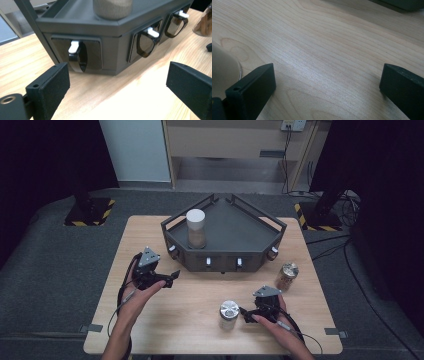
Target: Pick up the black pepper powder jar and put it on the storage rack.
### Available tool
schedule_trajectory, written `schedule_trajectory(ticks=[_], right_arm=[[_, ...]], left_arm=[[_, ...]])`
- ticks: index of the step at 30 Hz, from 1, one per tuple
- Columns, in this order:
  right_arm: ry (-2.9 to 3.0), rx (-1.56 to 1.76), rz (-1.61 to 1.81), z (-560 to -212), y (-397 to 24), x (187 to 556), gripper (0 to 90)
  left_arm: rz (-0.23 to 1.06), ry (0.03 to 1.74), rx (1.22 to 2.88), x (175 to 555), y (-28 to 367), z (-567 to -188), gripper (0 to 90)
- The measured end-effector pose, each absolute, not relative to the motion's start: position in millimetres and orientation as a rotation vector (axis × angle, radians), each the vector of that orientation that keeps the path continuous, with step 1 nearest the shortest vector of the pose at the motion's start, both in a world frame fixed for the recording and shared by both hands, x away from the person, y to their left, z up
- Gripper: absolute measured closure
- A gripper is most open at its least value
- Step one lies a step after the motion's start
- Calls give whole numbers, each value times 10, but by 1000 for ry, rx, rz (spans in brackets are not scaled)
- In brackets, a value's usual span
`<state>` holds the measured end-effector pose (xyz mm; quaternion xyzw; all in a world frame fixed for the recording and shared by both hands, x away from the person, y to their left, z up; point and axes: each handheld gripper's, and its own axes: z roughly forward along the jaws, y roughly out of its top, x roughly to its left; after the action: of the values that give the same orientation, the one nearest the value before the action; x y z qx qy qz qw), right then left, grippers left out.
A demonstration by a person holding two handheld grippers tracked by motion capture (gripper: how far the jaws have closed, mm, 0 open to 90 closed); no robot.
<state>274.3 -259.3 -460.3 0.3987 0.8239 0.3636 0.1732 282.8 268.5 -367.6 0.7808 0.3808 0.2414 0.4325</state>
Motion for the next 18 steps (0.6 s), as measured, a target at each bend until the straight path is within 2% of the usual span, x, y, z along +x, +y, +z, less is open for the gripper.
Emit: schedule_trajectory(ticks=[18], right_arm=[[2337,1129,1031,-4603,-2594,2744,6]], left_arm=[[571,965,1953,2651,2699,-3920,37]])
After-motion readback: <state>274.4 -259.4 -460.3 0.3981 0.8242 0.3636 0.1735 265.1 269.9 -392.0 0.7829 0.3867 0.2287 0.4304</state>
